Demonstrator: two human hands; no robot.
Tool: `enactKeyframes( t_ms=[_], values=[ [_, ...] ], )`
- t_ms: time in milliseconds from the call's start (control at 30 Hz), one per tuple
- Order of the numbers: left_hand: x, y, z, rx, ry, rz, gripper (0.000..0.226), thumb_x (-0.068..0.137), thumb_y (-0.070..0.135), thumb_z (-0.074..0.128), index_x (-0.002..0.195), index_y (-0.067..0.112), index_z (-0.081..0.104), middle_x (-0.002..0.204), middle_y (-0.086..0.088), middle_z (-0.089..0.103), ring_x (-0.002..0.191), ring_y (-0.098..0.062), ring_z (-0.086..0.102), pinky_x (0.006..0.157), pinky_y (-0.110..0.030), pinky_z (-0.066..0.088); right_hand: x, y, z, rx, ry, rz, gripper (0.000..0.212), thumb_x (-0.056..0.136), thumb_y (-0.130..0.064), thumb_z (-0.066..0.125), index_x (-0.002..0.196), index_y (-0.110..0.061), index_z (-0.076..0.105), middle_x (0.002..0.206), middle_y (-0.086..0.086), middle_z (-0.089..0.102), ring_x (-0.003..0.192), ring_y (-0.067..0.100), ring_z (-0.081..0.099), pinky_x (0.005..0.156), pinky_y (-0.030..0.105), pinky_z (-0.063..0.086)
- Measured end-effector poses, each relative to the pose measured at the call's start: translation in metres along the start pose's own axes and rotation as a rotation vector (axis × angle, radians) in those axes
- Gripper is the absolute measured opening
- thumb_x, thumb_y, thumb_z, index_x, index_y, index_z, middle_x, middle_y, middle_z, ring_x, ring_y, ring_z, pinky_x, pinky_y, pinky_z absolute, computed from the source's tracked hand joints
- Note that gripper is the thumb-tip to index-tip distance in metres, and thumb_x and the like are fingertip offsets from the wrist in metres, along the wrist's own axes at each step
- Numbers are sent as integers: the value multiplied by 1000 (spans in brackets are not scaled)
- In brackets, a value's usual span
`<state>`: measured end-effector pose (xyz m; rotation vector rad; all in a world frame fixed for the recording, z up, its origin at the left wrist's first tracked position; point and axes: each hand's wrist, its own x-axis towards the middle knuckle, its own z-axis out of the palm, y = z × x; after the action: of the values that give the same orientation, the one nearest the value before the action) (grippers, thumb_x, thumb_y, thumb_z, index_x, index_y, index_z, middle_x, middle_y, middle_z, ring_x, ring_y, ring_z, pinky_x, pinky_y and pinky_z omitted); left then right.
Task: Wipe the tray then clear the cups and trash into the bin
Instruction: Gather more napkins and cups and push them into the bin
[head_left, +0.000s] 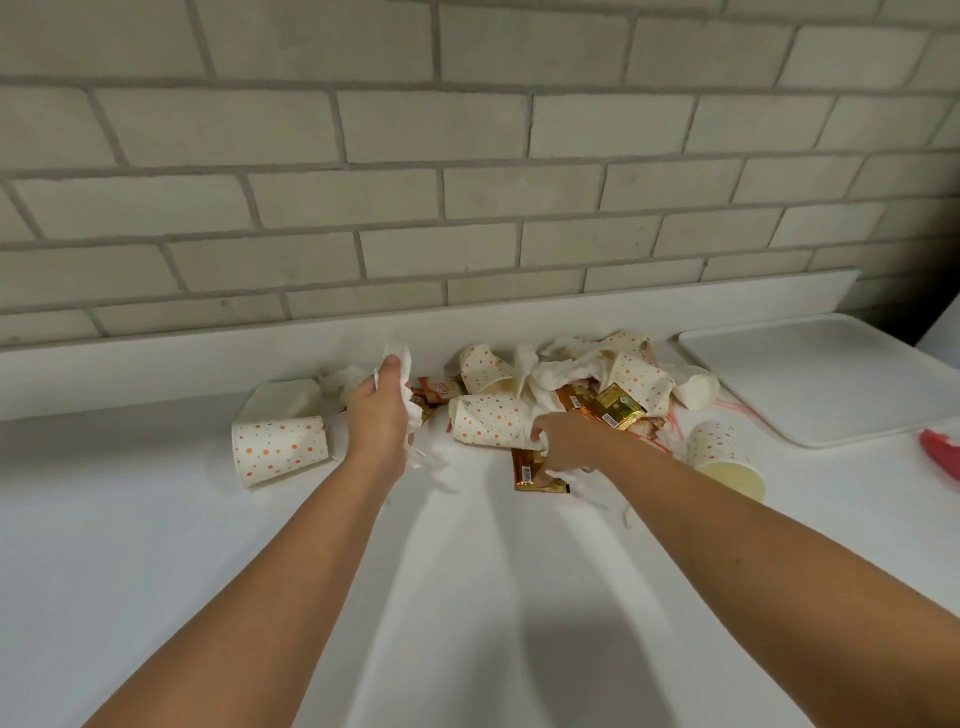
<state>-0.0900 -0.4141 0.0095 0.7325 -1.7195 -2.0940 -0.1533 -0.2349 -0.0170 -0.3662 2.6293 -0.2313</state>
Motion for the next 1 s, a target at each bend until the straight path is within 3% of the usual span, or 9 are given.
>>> enactKeyframes(
  t_ms=[167,267,367,433,533,600,700,800,1000],
  values=[
    [-13,-6,0,93,-2,-7,30,96,40,46,75,20,53,74,2,51,67,-14,47,56,-26,36,5,2,11,-92,38,75,41,83,-18,66,121,-7,57,91,5,53,73,21,49,51,23,32],
    [-19,-10,5,102,-64,-57,28,96,41,45,86,17,54,76,2,51,66,-14,46,53,-25,34,-6,5,12,-20,59,66,14,87,-18,62,97,-12,55,67,1,38,67,21,43,51,23,28],
    [-26,-17,15,136,-140,-91,31,96,43,43,95,15,57,77,1,53,60,-14,43,49,-24,30,-22,8,15,-14,-1,66,22,90,-20,58,74,-12,45,65,-1,34,55,11,32,51,20,27],
    [-32,-22,22,161,-181,-147,44,94,51,41,112,15,58,84,-1,57,65,-16,49,53,-24,35,-37,9,16,-2,-69,57,27,89,-32,61,81,-8,49,67,1,42,55,11,36,49,19,30],
    [-40,-31,33,154,-238,-281,63,90,64,30,135,22,47,126,-5,57,114,-27,56,76,-30,44,-60,17,13,136,-109,60,49,82,-47,66,107,-5,57,77,5,50,58,14,43,50,22,35],
    [-51,-33,42,186,-253,-284,56,93,59,30,128,22,52,127,-9,58,102,-29,61,71,-28,46,-73,28,9,256,-48,57,43,78,-39,70,106,-9,58,82,2,51,68,16,47,53,23,37],
    [-72,-35,61,303,-332,-224,29,90,41,49,79,15,57,78,-5,53,55,-17,38,50,-23,28,-96,48,0,409,79,48,16,74,-17,66,79,-3,59,73,15,47,69,32,50,55,28,43],
    [-93,-45,88,378,-410,-189,22,85,25,54,69,10,54,66,-3,46,52,-16,33,47,-23,24,-126,76,-8,558,210,59,26,74,-5,62,57,-11,42,58,7,39,56,24,39,49,23,31],
    [-160,-67,153,415,-668,-87,19,85,16,60,69,15,50,67,-4,45,56,-17,38,48,-23,26,-193,155,-8,781,258,137,17,73,-5,67,73,1,52,75,7,48,65,22,44,56,23,33]
  ],
)
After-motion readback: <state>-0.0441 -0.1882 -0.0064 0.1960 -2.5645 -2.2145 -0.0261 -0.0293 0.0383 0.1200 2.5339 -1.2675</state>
